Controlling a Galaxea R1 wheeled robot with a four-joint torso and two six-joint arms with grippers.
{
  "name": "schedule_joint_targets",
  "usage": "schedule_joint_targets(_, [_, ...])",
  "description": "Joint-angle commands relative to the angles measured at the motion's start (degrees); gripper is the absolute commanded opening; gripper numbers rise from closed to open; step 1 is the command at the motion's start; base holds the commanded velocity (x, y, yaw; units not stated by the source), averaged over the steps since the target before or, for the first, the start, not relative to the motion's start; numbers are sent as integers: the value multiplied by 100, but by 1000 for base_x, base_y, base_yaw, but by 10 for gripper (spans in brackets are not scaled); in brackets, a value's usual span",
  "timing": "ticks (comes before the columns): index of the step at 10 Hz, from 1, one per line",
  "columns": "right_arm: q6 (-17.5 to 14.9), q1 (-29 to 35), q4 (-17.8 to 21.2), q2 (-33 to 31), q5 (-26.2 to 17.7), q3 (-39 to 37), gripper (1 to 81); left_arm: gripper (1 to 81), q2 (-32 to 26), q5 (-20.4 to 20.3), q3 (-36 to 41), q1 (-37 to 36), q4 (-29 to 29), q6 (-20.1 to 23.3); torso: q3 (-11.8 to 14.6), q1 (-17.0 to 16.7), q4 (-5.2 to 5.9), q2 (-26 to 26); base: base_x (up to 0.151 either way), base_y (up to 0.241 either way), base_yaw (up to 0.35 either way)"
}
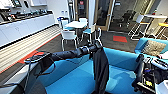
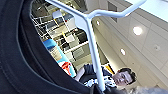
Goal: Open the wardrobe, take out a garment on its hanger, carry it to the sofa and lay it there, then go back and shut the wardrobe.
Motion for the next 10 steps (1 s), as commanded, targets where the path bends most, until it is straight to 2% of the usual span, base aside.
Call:
schedule_joint_targets(1, [29, 9, -9, 27, -321, 40, 811, 10, 84, -243, -237, -826, -39, 6, 0, 0, 0, 0, 0, 0, 0])
schedule_joint_targets(3, [30, 9, -9, 27, -321, 40, 811, 10, 13, -269, -519, -527, 15, 41, 0, 0, 0, 0, 0, 0, 0])
schedule_joint_targets(6, [29, 9, -9, 27, -321, 40, 811, 10, -356, -287, -774, -69, 542, 50, -2, 0, 0, 2, 0, 0, 0])
schedule_joint_targets(10, [38, 9, -9, 27, -321, 40, 811, 10, -584, -287, -1143, 98, 1069, 85, -2, 0, 0, 2, 0, 0, 0])
